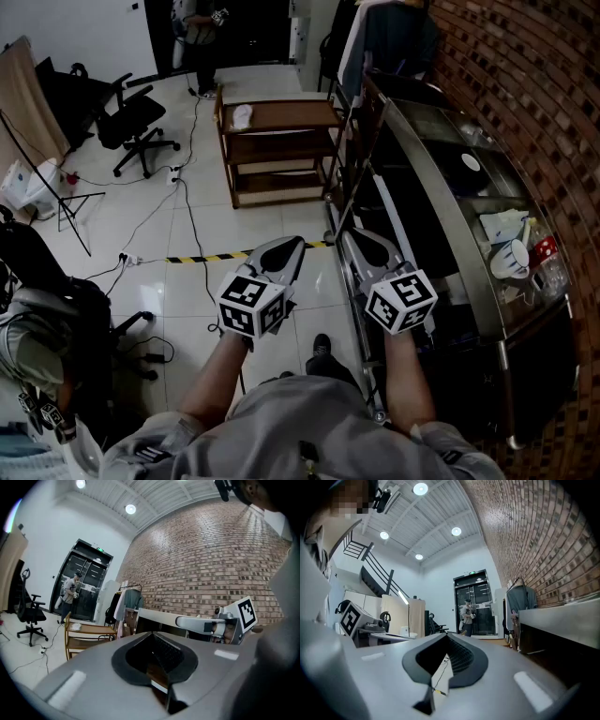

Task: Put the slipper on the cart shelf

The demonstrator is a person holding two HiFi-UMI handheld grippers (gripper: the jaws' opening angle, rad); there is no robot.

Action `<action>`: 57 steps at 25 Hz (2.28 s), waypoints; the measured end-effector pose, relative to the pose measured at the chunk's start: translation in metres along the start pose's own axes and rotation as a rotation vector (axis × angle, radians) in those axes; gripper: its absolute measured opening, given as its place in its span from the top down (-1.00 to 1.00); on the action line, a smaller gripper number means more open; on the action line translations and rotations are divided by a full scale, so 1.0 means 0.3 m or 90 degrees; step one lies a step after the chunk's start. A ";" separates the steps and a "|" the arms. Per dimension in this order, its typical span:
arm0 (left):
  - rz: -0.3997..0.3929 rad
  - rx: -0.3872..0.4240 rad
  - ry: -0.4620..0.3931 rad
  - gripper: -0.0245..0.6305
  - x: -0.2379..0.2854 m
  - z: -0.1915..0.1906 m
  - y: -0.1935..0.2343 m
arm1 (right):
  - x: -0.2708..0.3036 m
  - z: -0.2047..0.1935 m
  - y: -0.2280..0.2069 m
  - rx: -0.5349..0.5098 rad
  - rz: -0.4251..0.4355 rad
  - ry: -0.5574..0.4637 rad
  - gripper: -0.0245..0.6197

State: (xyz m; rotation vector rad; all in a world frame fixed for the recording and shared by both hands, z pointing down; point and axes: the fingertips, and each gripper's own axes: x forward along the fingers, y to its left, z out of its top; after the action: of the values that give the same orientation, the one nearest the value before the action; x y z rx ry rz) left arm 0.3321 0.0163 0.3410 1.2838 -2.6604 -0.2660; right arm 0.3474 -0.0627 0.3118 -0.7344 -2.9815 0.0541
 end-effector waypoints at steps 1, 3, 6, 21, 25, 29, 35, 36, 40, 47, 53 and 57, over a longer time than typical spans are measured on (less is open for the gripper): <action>0.002 0.001 -0.001 0.90 0.014 0.006 0.019 | 0.019 0.003 -0.012 0.000 0.001 -0.001 0.92; 0.005 0.003 -0.004 0.90 0.040 0.017 0.058 | 0.060 0.006 -0.035 0.000 0.002 -0.003 0.92; 0.013 0.000 -0.004 0.90 0.078 0.029 0.125 | 0.131 0.000 -0.064 0.004 0.007 0.000 0.92; 0.104 -0.018 0.006 0.90 0.419 0.100 0.591 | 0.697 -0.023 -0.332 0.020 0.098 0.015 0.92; 0.136 -0.025 0.016 0.90 0.515 0.125 0.724 | 0.872 -0.014 -0.419 0.028 0.130 0.018 0.92; 0.172 -0.035 0.021 0.90 0.599 0.173 0.880 | 1.061 0.009 -0.489 0.038 0.159 0.023 0.92; 0.202 -0.037 0.016 0.90 0.664 0.201 1.065 | 1.258 -0.008 -0.520 0.040 0.193 0.030 0.92; 0.205 -0.038 0.014 0.90 0.673 0.205 1.100 | 1.290 -0.014 -0.521 0.039 0.197 0.034 0.92; 0.207 -0.050 0.015 0.90 0.741 0.209 1.267 | 1.440 -0.047 -0.555 0.034 0.193 0.053 0.92; 0.193 -0.048 0.023 0.90 0.880 0.251 1.595 | 1.759 -0.047 -0.620 0.011 0.167 0.085 0.92; 0.183 -0.022 0.047 0.90 0.988 0.250 1.840 | 1.973 -0.067 -0.650 0.006 0.144 0.116 0.92; 0.172 -0.027 0.054 0.90 1.067 0.262 1.940 | 2.067 -0.087 -0.720 0.014 0.124 0.128 0.92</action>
State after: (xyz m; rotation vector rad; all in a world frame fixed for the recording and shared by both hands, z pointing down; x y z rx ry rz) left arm -0.3217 0.1273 0.4274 0.8888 -2.6986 -0.2220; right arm -0.2982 0.0347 0.3861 -0.9627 -2.7090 0.0222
